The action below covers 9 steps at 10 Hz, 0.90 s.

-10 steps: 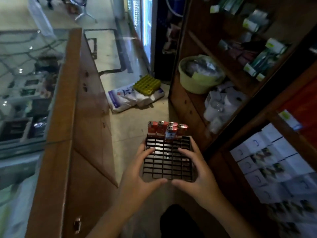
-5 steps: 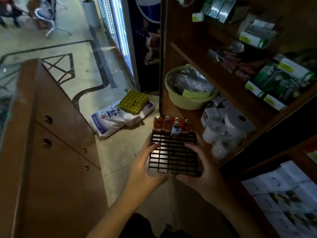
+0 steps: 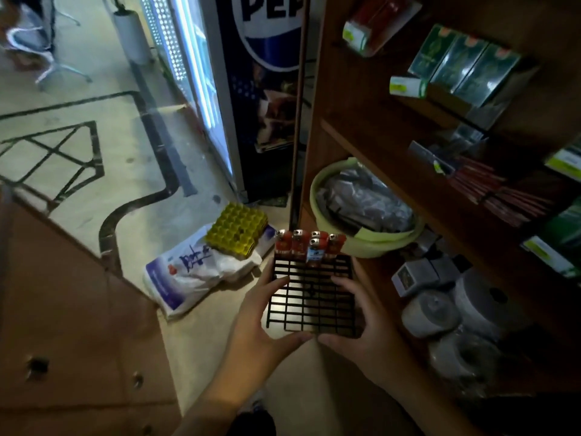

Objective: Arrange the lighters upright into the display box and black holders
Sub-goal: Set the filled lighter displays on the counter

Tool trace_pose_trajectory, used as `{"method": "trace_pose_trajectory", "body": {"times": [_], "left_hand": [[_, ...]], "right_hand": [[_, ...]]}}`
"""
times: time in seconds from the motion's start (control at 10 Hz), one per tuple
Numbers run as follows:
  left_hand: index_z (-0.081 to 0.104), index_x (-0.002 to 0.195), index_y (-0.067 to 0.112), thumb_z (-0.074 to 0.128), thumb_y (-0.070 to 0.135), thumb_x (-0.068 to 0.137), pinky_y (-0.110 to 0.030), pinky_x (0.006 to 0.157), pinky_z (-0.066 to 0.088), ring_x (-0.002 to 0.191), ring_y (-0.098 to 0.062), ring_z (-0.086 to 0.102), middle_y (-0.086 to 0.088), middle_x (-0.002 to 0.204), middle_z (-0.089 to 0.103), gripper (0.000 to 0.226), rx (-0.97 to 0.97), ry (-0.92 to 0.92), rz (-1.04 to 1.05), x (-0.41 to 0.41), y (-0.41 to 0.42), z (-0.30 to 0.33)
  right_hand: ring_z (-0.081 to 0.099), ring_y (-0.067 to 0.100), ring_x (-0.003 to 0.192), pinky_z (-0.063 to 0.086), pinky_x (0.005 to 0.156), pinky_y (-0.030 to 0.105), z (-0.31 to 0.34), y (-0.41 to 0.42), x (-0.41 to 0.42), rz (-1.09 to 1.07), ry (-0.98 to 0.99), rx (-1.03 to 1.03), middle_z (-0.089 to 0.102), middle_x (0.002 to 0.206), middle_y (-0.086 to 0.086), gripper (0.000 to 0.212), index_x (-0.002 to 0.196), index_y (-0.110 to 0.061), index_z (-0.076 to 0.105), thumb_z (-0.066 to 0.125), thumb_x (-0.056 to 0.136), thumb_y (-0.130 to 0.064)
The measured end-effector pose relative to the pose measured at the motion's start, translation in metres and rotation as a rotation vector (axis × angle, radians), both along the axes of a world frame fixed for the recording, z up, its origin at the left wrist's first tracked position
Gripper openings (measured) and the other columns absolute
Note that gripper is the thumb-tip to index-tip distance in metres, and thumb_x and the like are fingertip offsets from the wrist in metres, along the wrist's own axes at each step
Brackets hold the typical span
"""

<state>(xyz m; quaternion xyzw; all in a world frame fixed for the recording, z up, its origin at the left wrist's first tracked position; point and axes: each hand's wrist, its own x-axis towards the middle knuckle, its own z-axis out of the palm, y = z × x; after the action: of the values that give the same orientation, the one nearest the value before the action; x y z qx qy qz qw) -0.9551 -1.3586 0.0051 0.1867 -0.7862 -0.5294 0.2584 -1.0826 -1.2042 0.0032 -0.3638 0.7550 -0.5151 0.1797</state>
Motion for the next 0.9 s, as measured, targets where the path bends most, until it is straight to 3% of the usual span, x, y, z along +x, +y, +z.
{"method": "trace_pose_trajectory", "body": {"times": [0.1,0.2,0.3,0.4,0.5,0.6,0.7,0.8,0.9], "left_hand": [[0.05,0.127,0.058,0.079,0.055,0.056,-0.007,0.101,0.037,0.132,0.016,0.038,0.044,0.147,0.03,0.077,-0.06,-0.022,-0.063,-0.035,-0.061,-0.003],[0.042,0.132,0.061,0.079,0.056,0.059,-0.034,0.108,0.045,0.137,0.003,0.04,0.036,0.151,0.032,0.082,-0.074,-0.047,-0.145,-0.076,-0.106,0.0],[0.047,0.135,0.049,0.082,0.048,0.064,-0.049,0.107,0.046,0.143,-0.006,0.036,0.03,0.155,0.029,0.079,-0.006,-0.046,-0.246,-0.119,-0.14,-0.003],[0.045,0.133,0.053,0.08,0.049,0.063,-0.042,0.109,0.045,0.142,0.004,0.031,0.036,0.154,0.024,0.078,-0.055,-0.061,-0.284,-0.166,-0.169,-0.008],[0.043,0.136,0.045,0.089,0.036,0.065,-0.036,0.113,0.04,0.142,0.009,0.027,0.036,0.155,0.021,0.085,-0.122,-0.077,-0.303,-0.215,-0.196,-0.016],[0.043,0.137,0.044,0.086,0.037,0.066,-0.04,0.11,0.044,0.141,0.006,0.031,0.034,0.156,0.021,0.084,-0.116,-0.115,-0.346,-0.264,-0.215,-0.019],[0.043,0.139,0.045,0.082,0.048,0.065,-0.043,0.106,0.047,0.139,0.008,0.032,0.036,0.156,0.019,0.083,-0.064,-0.139,-0.396,-0.307,-0.231,-0.019],[0.043,0.14,0.042,0.081,0.051,0.066,-0.03,0.112,0.037,0.14,0.013,0.027,0.036,0.156,0.019,0.083,-0.088,-0.13,-0.448,-0.342,-0.246,-0.021],[0.042,0.137,0.047,0.084,0.049,0.067,-0.019,0.111,0.03,0.141,0.012,0.025,0.036,0.156,0.02,0.082,-0.098,-0.118,-0.531,-0.379,-0.265,-0.025]], "right_hand": [[0.028,0.002,0.145,0.044,0.109,0.032,0.006,-0.047,-0.024,-0.076,0.046,-0.004,0.023,0.161,-0.013,0.076,0.134,-0.031,0.052,0.081,0.066,-0.048],[0.019,-0.001,0.147,0.039,0.113,0.035,0.011,-0.082,-0.054,-0.139,0.069,0.023,0.013,0.162,-0.021,0.077,0.134,-0.035,0.051,0.079,0.064,-0.053],[0.015,-0.006,0.146,0.042,0.111,0.029,0.013,-0.109,-0.088,-0.178,0.053,0.05,0.005,0.161,-0.028,0.075,0.131,-0.045,0.047,0.078,0.063,-0.053],[0.013,-0.009,0.146,0.041,0.11,0.028,0.009,-0.134,-0.128,-0.226,0.029,0.062,0.003,0.159,-0.033,0.075,0.131,-0.047,0.047,0.078,0.062,-0.049],[0.014,-0.021,0.138,0.039,0.103,0.013,0.002,-0.154,-0.17,-0.244,-0.026,0.046,0.006,0.152,-0.042,0.077,0.133,-0.043,0.047,0.086,0.068,-0.029],[0.026,-0.017,0.134,0.039,0.089,0.0,-0.005,-0.17,-0.212,-0.273,-0.066,0.065,0.02,0.145,-0.042,0.079,0.132,-0.043,0.045,0.086,0.071,-0.014],[0.026,-0.012,0.137,0.038,0.086,-0.003,-0.011,-0.185,-0.246,-0.306,-0.084,0.067,0.023,0.151,-0.028,0.086,0.132,-0.049,0.04,0.087,0.07,-0.014],[0.011,-0.033,0.126,0.031,0.086,-0.008,-0.016,-0.199,-0.273,-0.372,0.006,0.111,0.006,0.142,-0.054,0.088,0.131,-0.048,0.039,0.089,0.066,-0.015],[0.013,-0.04,0.117,0.032,0.083,-0.009,-0.014,-0.215,-0.298,-0.463,-0.001,0.123,0.006,0.124,-0.068,0.084,0.128,-0.047,0.043,0.089,0.067,-0.014]]}}
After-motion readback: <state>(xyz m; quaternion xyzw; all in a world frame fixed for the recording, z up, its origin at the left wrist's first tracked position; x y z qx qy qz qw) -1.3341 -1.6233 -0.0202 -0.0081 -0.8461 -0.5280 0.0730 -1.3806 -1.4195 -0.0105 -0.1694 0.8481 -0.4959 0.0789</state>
